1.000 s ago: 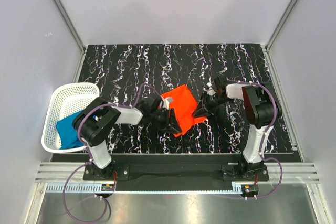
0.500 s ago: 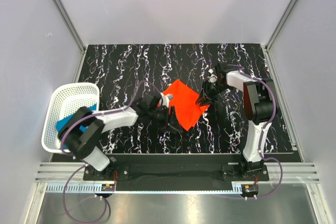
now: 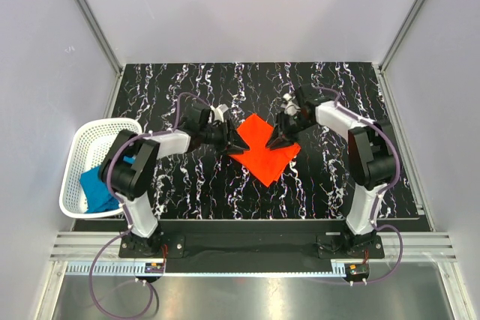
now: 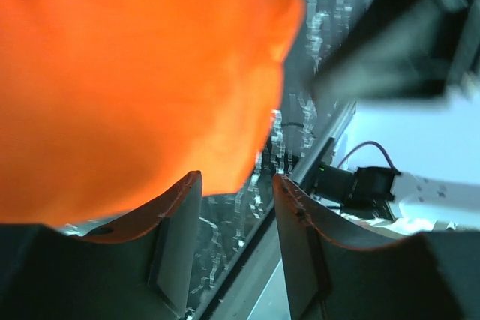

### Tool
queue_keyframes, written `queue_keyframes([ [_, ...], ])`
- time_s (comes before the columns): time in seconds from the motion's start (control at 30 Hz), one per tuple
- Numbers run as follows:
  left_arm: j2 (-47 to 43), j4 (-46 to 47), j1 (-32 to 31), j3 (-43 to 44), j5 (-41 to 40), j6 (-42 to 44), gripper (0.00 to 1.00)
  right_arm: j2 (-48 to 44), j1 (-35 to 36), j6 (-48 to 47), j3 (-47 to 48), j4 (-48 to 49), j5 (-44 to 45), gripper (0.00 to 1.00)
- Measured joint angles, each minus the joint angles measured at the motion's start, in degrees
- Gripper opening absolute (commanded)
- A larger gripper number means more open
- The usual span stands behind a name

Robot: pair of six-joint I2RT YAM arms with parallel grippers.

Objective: Fold and stack the t-shirts
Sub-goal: Fold the tshirt

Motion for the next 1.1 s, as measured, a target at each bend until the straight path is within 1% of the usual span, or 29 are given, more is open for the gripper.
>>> queue_keyframes([
  [0.1,2.95,0.68,1.07,0.02,0.52,-0.50,0.47,0.07,4.85,2.73,-1.77,3.23,-2.40,0.22],
  [0.2,3.76,1.29,2.45,0.04,1.01,-0.50,0.46,1.03,9.31,5.38,-2.71,5.88,-4.11,0.18],
  [0.37,4.74,1.77,4.90,0.87,1.29,0.20,0.46,4.94,13.46,8.96,-2.69,10.08,-4.70,0.15],
  [0.6,9.18,2.16,5.38,1.62,1.31,1.68,0.45,9.20,13.35,10.12,-3.78,13.40,-3.37,0.15],
  [0.7,9.92,2.19,5.53,1.75,1.90,2.03,0.45,9.20,13.35,9.68,-5.68,13.81,-2.56,0.16],
  [0.77,9.92,1.88,5.64,2.10,2.01,2.71,0.45,8.96,13.35,9.22,-6.88,13.84,-2.14,0.19],
  [0.9,9.90,-0.85,5.95,3.69,1.95,4.37,0.45,5.92,13.35,8.22,-9.20,13.16,-0.20,0.22],
  [1.1,8.46,-3.02,6.19,5.22,1.84,4.81,0.46,0.11,13.35,7.80,-12.02,11.93,1.99,0.25],
])
